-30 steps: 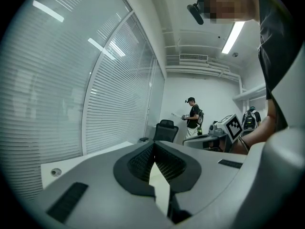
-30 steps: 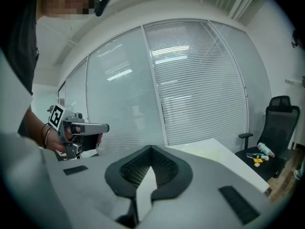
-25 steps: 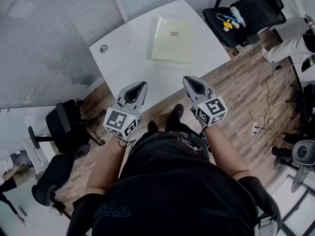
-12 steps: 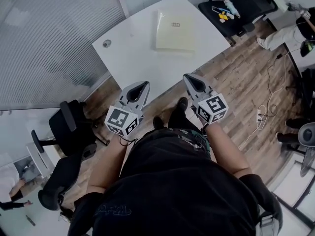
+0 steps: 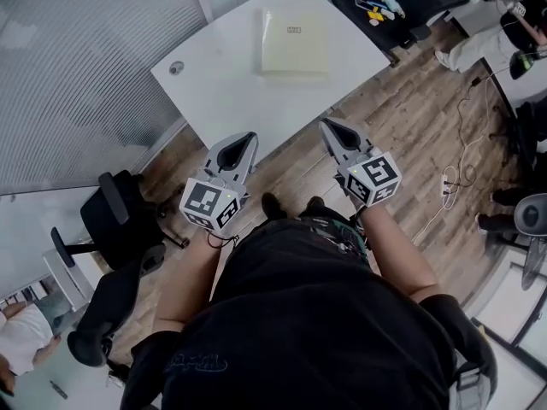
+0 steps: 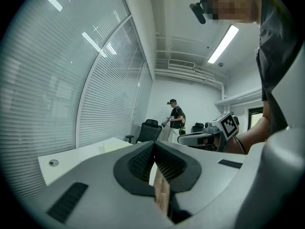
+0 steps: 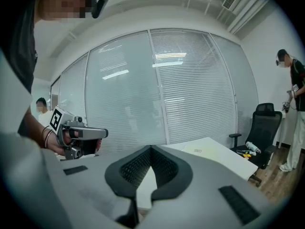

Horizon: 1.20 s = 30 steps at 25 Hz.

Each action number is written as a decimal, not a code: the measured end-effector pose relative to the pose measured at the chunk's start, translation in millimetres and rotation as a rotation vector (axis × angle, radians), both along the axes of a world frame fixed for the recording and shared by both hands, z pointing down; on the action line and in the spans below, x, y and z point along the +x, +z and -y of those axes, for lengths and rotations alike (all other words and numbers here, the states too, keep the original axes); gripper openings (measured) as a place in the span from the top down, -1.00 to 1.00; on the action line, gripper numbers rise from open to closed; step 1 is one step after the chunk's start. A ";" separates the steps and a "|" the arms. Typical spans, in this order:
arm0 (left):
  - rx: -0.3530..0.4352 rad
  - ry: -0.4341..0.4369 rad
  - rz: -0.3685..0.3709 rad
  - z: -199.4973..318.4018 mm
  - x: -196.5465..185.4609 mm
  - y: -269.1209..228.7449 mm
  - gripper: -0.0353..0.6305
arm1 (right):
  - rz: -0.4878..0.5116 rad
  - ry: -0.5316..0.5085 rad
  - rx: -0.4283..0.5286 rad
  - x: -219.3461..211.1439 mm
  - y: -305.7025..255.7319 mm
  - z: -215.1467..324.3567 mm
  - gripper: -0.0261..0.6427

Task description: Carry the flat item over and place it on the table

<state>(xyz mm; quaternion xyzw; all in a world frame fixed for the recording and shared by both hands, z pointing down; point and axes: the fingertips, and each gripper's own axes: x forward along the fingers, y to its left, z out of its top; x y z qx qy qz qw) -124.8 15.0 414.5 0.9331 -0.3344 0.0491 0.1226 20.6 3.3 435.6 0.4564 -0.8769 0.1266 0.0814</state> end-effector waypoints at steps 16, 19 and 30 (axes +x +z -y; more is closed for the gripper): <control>0.011 -0.071 -0.009 -53.0 55.0 -10.2 0.86 | 0.001 -0.119 0.010 45.2 -15.0 -49.8 0.86; 0.013 -0.086 -0.006 -66.4 63.9 -10.2 0.86 | -0.001 -0.135 0.014 53.8 -17.2 -64.1 0.86; 0.036 -0.130 0.003 -113.3 102.5 -12.2 0.86 | 0.011 -0.191 0.042 88.9 -33.1 -113.8 0.86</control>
